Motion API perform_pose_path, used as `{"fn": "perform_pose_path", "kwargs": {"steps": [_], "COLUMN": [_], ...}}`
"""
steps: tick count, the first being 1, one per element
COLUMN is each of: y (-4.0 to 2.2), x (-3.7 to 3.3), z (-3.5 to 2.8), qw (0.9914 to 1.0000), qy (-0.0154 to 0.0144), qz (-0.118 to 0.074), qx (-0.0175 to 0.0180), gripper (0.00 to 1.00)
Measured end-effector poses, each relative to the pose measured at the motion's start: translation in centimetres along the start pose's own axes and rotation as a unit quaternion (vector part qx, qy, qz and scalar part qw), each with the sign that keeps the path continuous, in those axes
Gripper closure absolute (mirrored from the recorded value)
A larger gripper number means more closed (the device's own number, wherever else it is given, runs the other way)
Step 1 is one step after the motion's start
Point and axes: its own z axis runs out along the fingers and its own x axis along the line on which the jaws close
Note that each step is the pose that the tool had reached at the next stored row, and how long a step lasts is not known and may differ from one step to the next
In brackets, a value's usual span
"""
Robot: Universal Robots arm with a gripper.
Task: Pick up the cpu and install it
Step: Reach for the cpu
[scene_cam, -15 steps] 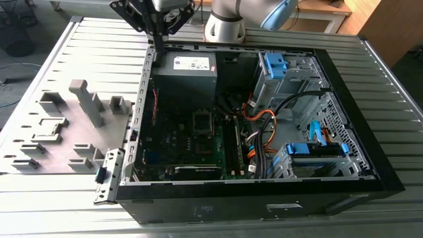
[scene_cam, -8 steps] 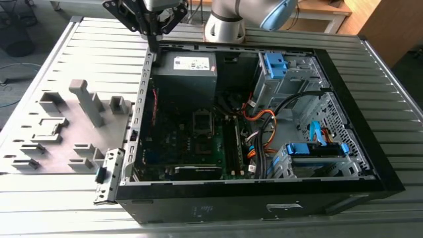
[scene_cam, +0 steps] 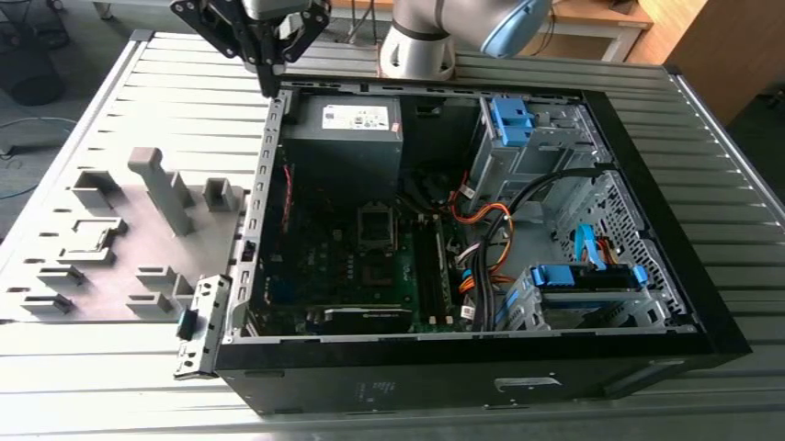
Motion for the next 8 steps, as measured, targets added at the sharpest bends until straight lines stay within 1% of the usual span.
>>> {"fn": "perform_pose_path", "kwargs": {"steps": [8], "y": [-0.12], "x": [1.66], "z": [-0.05], "qw": [1.0], "qy": [0.0], "qz": [0.0], "qx": [0.0], "gripper": [0.89]}}
